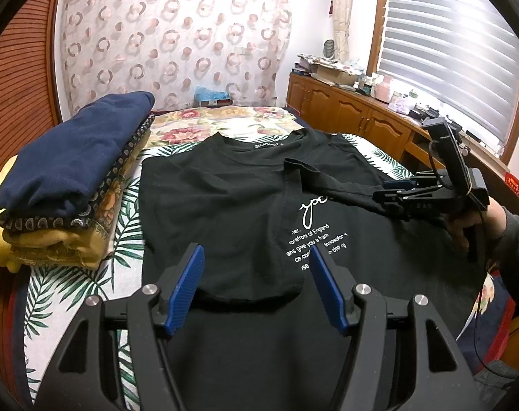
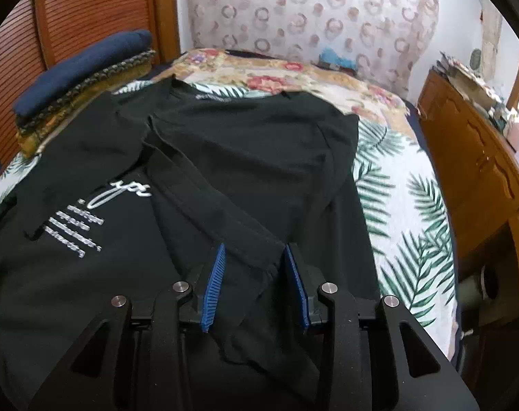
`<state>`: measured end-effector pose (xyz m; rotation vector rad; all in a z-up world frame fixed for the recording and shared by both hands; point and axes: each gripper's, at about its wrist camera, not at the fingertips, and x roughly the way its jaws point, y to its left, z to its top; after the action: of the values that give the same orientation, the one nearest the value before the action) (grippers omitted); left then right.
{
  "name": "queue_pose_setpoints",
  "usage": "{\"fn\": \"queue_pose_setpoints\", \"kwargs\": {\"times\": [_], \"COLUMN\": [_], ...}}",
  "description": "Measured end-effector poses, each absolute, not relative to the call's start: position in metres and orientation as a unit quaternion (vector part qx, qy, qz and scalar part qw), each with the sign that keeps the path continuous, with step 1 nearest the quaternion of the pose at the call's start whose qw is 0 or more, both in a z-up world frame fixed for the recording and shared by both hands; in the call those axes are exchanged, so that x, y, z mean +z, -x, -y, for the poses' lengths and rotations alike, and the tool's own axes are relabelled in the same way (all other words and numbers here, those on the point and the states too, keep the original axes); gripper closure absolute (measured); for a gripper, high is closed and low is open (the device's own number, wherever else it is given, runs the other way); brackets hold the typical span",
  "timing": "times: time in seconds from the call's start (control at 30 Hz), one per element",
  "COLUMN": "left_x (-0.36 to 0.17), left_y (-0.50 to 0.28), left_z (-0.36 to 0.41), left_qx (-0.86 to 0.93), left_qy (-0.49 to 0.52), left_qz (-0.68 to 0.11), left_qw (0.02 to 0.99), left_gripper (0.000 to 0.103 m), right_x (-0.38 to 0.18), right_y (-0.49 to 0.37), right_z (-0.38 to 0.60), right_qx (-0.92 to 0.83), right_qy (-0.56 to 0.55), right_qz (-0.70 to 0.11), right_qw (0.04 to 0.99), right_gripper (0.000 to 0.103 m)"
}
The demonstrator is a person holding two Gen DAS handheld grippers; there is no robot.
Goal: Fold small clothes
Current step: 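Regrasp the folded side with the right gripper and tuck it further inward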
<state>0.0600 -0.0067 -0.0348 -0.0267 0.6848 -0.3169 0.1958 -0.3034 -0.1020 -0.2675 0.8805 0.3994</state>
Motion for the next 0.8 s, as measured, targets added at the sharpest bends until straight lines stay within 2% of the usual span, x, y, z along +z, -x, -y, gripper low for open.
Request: {"fn": "queue_pose_setpoints", "kwargs": {"times": [0.27, 0.3, 0.33, 0.37, 0.47, 0.8], "left_x": [-0.037, -0.037, -0.037, -0.038, -0.038, -0.038], "left_y": [-0.062, -0.062, -0.062, -0.063, -0.062, -0.062], "left_z": [0.007, 0.006, 0.006, 0.005, 0.005, 0.002], "left_qx": [-0.153, -0.152, -0.151, -0.151, -0.152, -0.149], "left_qy": [0.014, 0.015, 0.017, 0.018, 0.017, 0.019], "left_qz": [-0.338, -0.338, -0.338, -0.338, -0.337, -0.337], "left_qw": [0.929, 0.929, 0.929, 0.929, 0.929, 0.929], "left_gripper": [0.040, 0.040, 0.040, 0.040, 0.040, 0.040], "right_x": [-0.102, -0.103, -0.102, -0.103, -0.101, -0.074], "right_y": [-0.202, -0.201, -0.199, -0.197, -0.191, -0.152], "right_z": [0.302, 0.299, 0.298, 0.297, 0.295, 0.285], "right_qx": [0.177, 0.179, 0.187, 0.193, 0.202, 0.255], "right_qy": [0.124, 0.132, 0.136, 0.139, 0.148, 0.138], "right_qz": [-0.426, -0.424, -0.422, -0.422, -0.415, -0.373], "right_qw": [0.878, 0.878, 0.877, 0.875, 0.875, 0.881], "right_gripper": [0.068, 0.071, 0.081, 0.087, 0.096, 0.097]}}
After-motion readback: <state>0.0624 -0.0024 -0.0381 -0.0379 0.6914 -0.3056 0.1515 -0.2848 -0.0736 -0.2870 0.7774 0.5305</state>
